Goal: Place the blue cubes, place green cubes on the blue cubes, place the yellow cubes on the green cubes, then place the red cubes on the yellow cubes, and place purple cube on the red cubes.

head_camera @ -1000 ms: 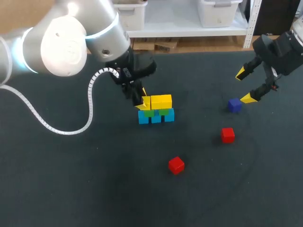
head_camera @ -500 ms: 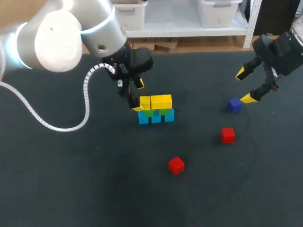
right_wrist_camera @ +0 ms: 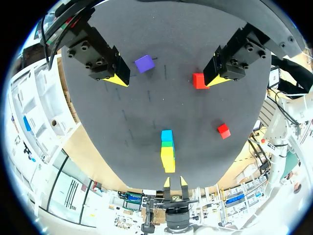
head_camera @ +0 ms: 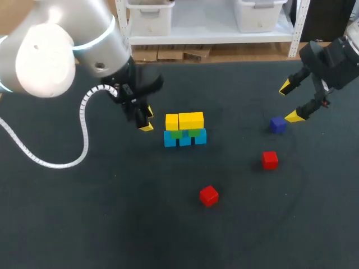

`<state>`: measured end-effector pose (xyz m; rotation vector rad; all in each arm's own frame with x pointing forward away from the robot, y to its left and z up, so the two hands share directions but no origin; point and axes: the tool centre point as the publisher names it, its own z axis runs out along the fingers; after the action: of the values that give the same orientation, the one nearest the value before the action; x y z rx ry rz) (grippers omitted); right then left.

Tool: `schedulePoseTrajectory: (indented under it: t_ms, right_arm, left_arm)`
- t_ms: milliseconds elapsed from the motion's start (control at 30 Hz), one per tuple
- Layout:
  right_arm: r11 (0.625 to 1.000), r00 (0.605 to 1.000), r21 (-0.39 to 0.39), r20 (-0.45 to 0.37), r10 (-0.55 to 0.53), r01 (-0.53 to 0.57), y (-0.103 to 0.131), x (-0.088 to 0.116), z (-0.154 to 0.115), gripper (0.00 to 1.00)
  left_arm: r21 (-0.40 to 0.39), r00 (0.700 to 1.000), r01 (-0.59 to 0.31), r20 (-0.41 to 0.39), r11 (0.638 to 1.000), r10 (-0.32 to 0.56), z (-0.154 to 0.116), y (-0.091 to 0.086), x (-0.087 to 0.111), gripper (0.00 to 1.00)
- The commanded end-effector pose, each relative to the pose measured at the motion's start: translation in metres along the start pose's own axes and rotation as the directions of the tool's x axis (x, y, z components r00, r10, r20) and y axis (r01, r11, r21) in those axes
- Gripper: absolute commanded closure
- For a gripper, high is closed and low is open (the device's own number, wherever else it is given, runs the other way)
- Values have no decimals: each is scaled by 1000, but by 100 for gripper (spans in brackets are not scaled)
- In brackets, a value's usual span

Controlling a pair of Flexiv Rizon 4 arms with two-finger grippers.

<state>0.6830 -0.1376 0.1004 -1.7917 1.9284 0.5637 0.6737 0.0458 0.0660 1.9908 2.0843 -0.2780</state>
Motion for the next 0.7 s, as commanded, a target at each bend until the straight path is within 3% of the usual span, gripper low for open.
schedulePoseTrajectory:
  t_ms: [33, 700]
  right_arm:
    - [1000, 1000, 1, 2, -1, 1, 0, 0, 0, 0]
    - [1000, 1000, 1, 2, -1, 1, 0, 0, 0, 0]
  left_arm:
    - [-9, 1000, 1, 8, 1000, -1, 4, -3, 2, 100]
    - [-18, 999, -20, 51, 1000, 20, 11, 8, -12, 100]
